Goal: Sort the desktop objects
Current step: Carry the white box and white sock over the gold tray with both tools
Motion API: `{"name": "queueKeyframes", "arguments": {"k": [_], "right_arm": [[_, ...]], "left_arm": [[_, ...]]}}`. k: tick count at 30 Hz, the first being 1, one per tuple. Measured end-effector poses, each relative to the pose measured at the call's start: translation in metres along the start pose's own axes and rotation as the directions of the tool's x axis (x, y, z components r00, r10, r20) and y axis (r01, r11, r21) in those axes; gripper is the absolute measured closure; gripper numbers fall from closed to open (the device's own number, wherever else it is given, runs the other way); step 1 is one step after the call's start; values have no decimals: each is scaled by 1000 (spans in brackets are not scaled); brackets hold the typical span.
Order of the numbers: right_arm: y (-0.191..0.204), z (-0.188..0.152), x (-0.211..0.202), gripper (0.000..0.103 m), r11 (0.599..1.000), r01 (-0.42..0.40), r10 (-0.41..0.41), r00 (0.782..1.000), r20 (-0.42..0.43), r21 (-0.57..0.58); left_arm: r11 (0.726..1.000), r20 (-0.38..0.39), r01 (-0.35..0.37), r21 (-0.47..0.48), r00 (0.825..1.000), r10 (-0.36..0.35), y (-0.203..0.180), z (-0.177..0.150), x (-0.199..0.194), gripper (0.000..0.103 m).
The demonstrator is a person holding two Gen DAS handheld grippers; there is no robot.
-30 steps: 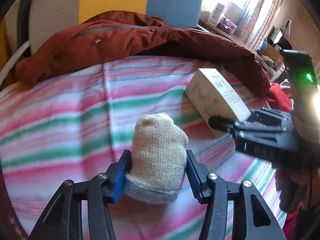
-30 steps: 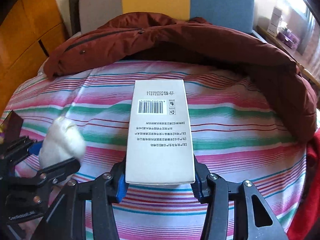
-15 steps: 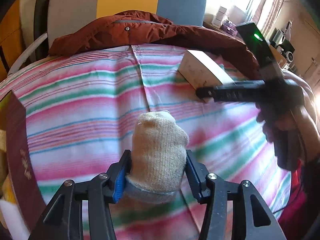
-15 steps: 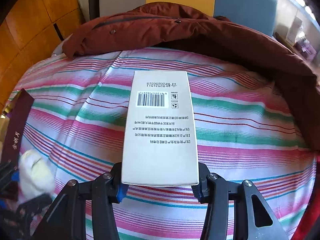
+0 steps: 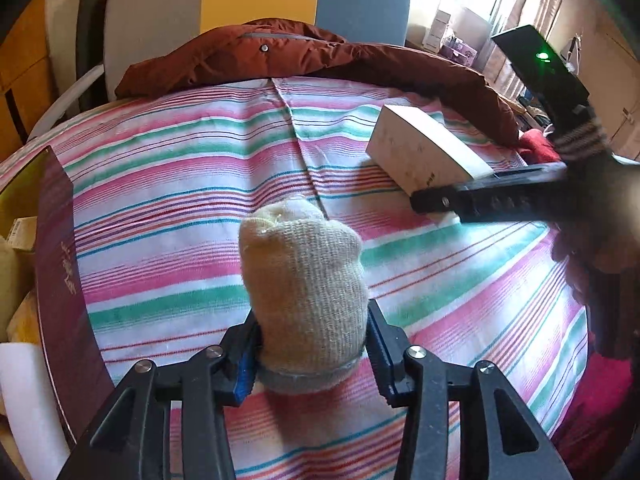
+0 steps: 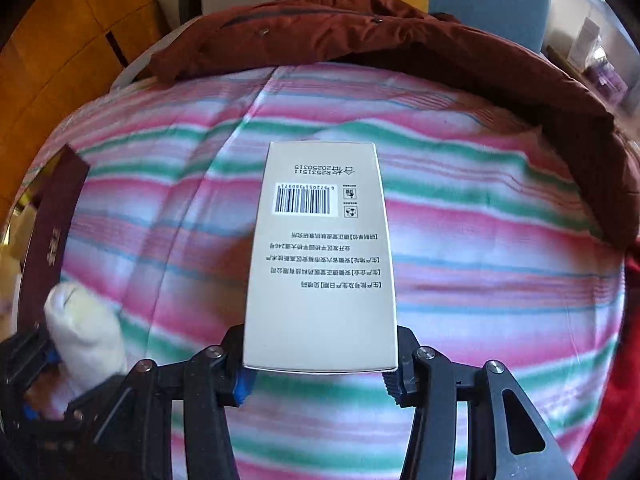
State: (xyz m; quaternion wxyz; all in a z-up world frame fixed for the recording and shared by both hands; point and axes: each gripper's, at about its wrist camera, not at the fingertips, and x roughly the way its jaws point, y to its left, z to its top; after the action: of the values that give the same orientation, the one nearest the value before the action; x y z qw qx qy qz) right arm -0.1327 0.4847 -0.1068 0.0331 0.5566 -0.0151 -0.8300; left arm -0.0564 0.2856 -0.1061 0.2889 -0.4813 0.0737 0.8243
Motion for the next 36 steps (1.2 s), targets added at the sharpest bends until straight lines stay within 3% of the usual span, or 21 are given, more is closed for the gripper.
{"name": "queueKeyframes", "arguments": {"k": [14, 24, 25, 27, 29, 35, 36], "right_arm": [[47, -60, -23, 52, 999, -17, 15, 997, -77, -27], [54, -100, -37, 52, 999, -31, 35, 996, -84, 42], [54, -103, -39, 50, 999, -24, 28, 996, -82, 47], [53, -107, -40, 30, 998, -23, 28, 997, -73, 65], [54, -111, -48, 22, 996, -17, 21, 999, -47, 84], [61, -101, -54, 21, 995, 52, -55, 998, 35, 83], [62, -100, -53, 26, 995, 60, -64, 997, 42, 84]], "left_arm": [[996, 30, -5, 86, 1000, 2, -11, -30, -20, 57], [989, 41, 17, 147, 999, -23, -18, -51, -30, 57], [989, 41, 19, 150, 999, -26, -18, -53, -31, 57], [988, 42, 23, 150, 999, -30, -18, -54, -32, 57], [989, 42, 27, 146, 999, -34, -17, -54, -32, 57], [988, 52, 34, 151, 998, -43, -18, -58, -38, 57], [987, 57, 31, 155, 998, -40, -18, -59, -39, 57]]}}
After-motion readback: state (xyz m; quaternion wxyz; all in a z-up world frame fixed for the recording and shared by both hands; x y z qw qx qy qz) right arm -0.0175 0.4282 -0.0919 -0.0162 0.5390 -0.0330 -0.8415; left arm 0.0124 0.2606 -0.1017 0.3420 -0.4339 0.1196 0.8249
